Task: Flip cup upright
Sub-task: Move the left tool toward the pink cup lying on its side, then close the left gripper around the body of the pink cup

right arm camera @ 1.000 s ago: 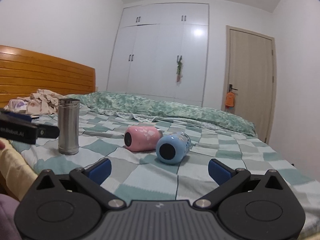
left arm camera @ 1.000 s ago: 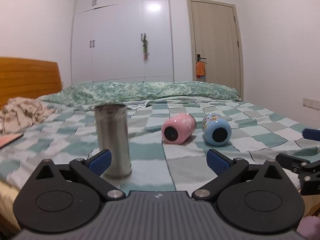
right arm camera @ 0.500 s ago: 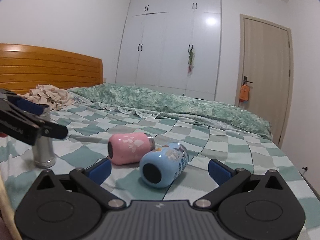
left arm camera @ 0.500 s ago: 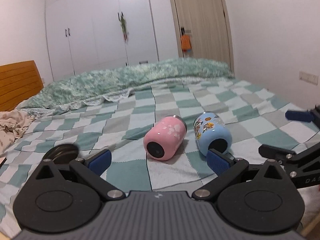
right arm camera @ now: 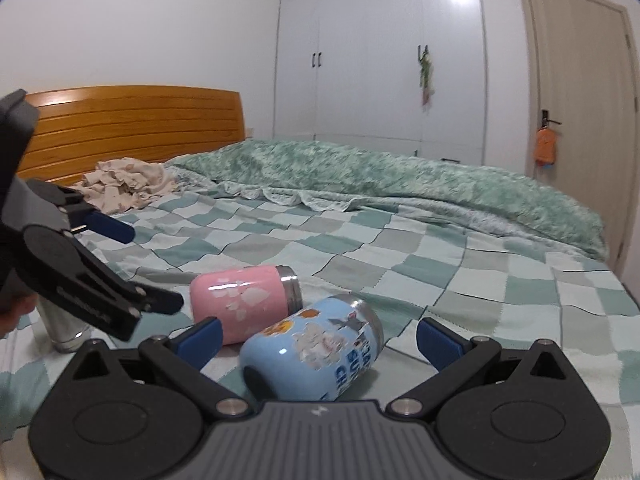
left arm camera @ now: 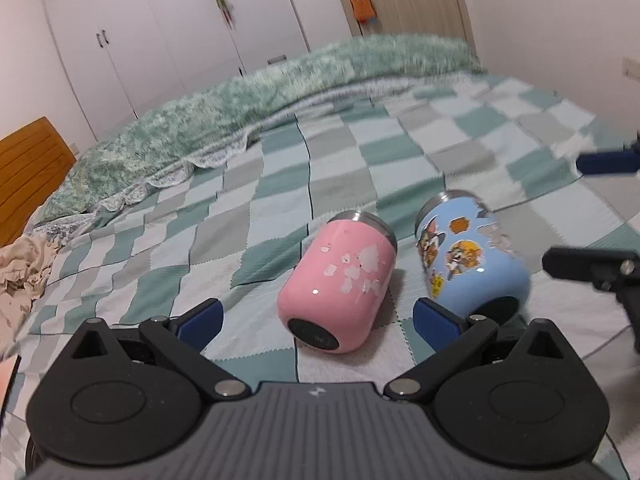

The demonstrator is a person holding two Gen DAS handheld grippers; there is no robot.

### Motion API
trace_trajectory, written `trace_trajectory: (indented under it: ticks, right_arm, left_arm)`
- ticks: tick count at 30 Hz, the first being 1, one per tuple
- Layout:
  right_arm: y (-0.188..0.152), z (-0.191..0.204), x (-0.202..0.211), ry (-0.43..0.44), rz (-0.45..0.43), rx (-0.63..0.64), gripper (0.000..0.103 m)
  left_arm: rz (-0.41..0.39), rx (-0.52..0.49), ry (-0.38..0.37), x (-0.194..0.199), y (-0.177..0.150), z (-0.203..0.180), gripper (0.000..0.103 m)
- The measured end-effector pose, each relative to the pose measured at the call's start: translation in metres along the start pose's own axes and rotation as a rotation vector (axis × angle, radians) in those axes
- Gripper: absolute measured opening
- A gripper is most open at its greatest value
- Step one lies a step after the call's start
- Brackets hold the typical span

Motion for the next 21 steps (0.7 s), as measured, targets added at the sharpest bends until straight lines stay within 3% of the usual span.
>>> trace_trajectory:
  ticks: [14,19,20,21]
  right_arm:
    - [-0.008,-0.058,-0.057,0.090,0.025,-0.106,0.103]
    - [-0.017,-0.060,-0.061,0.087,0.032,-0.136,0.103]
    - [-0.019,-0.060,-0.061,0.088,0.036,-0.136,0.103]
    - [-0.019,-0.059,-0.062,0.087,0.038,-0.133,0.103]
  left_arm:
    - [0.155,-0.036,0.035,-0.095,0.018,-0.012,0.103]
    - [0.234,0.026,-0.029,-0.116,0.010,-0.008,0.102]
    - [0.245,0.029,-0.044,-0.117,0.008,-0.008,0.096]
    - [0.254,0.028,-0.055,-0.119,0.006,-0.008,0.096]
Point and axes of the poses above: each gripper's, at about its wrist camera, not at the fingertips, and x roughly against the way its jaws point, z to its left, y to its top, the point moved 8 cm from there along -x, roughly the way its jaws point, and after that the axes turned 6 degrees about x, right-handed, at the moved point
